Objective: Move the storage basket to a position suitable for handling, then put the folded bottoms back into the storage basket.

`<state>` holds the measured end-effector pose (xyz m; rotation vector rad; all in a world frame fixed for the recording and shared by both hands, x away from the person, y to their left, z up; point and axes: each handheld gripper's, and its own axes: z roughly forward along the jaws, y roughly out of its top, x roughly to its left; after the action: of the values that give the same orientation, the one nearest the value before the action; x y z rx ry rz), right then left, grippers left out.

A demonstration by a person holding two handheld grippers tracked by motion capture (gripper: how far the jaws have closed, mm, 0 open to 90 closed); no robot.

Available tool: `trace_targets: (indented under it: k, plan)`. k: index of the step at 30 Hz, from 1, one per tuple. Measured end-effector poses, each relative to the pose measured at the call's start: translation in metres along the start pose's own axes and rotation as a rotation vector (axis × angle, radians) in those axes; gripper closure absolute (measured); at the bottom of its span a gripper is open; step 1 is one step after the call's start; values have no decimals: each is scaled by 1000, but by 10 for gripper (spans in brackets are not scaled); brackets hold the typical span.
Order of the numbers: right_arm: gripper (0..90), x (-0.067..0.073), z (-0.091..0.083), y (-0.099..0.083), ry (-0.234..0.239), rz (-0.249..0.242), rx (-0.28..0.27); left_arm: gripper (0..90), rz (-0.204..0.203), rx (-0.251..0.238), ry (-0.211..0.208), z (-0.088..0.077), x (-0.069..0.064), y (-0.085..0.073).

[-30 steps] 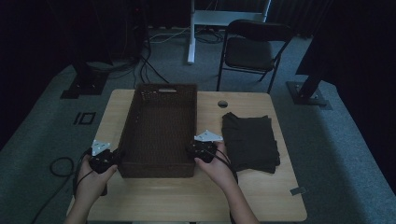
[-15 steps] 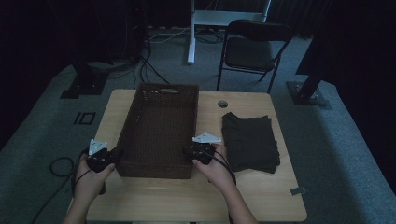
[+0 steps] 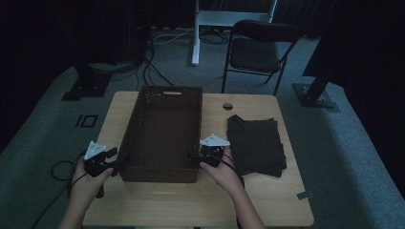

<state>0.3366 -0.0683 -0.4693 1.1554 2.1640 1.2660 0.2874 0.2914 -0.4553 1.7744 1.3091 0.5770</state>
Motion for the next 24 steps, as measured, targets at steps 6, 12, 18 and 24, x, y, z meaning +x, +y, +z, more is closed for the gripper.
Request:
trace_targets:
  k: [6, 12, 18, 24]
  plan:
    - [226, 4, -6, 4, 21, -12, -5, 247, 43, 6, 14, 2, 1, -1]
    - [202, 6, -3, 2, 27, -26, 7, 183, 48, 0, 16, 3, 2, -1]
    - [171, 5, -3, 3, 16, -29, 1, 152, 62, -13, 8, 0, 1, 0]
    - [167, 6, -11, 12, 23, -82, -5, 152, 104, -49, 44, -7, -2, 11]
